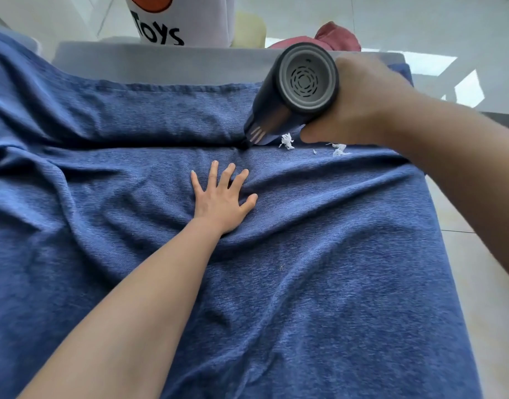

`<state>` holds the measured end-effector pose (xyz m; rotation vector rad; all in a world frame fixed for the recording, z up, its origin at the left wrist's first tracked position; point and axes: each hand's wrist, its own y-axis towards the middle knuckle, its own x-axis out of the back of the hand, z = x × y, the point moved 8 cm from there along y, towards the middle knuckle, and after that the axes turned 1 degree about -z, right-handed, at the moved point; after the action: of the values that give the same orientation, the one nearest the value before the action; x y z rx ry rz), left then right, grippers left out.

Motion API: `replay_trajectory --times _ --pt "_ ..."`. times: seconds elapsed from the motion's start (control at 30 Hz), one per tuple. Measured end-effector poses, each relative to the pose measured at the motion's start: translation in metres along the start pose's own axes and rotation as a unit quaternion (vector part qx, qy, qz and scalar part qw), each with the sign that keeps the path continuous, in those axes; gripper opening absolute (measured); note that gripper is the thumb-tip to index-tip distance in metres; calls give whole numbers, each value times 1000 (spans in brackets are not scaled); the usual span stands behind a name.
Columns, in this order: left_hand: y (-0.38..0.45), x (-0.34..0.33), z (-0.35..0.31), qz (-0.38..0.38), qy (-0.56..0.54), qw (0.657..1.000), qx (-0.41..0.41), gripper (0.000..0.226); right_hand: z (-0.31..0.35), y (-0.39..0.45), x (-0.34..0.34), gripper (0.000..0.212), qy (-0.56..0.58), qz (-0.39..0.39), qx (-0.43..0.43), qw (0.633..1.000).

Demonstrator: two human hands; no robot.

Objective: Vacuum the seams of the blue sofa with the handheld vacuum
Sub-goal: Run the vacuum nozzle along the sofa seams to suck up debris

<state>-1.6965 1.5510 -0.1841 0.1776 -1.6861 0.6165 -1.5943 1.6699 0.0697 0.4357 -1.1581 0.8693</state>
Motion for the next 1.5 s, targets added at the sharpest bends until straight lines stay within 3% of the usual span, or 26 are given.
replay_trajectory --times 0.3,0.43,0.57,0.7,0.83,0.97,1.13,1.27,1.5 --pt "2 -2 2 9 3 1000 10 67 -5 3 -8 21 11 23 -23 999" --pt "1 -1 2 10 4 1000 13 67 -6 -7 7 33 29 14 -27 999" --pt "0 2 1 16 -6 1000 21 65 -21 -24 25 31 25 7 -46 999" --pt "4 7 -13 23 -48 997 50 66 -38 -35 30 64 41 1 -67 997" --pt "10 7 -42 35 -44 997 53 80 -53 -38 24 42 35 -2 -90 995" --pt "6 0 -47 48 -12 998 47 78 -58 -42 32 27 45 -13 -85 995" --pt "6 0 -48 59 -10 997 46 78 -62 -41 35 44 42 -8 -73 996" --pt "7 -2 -47 75 -12 996 47 79 -66 -38 43 25 61 -35 -61 996" --pt "9 -6 -46 87 -18 995 46 80 -68 -10 46 27 71 -90 -61 992"
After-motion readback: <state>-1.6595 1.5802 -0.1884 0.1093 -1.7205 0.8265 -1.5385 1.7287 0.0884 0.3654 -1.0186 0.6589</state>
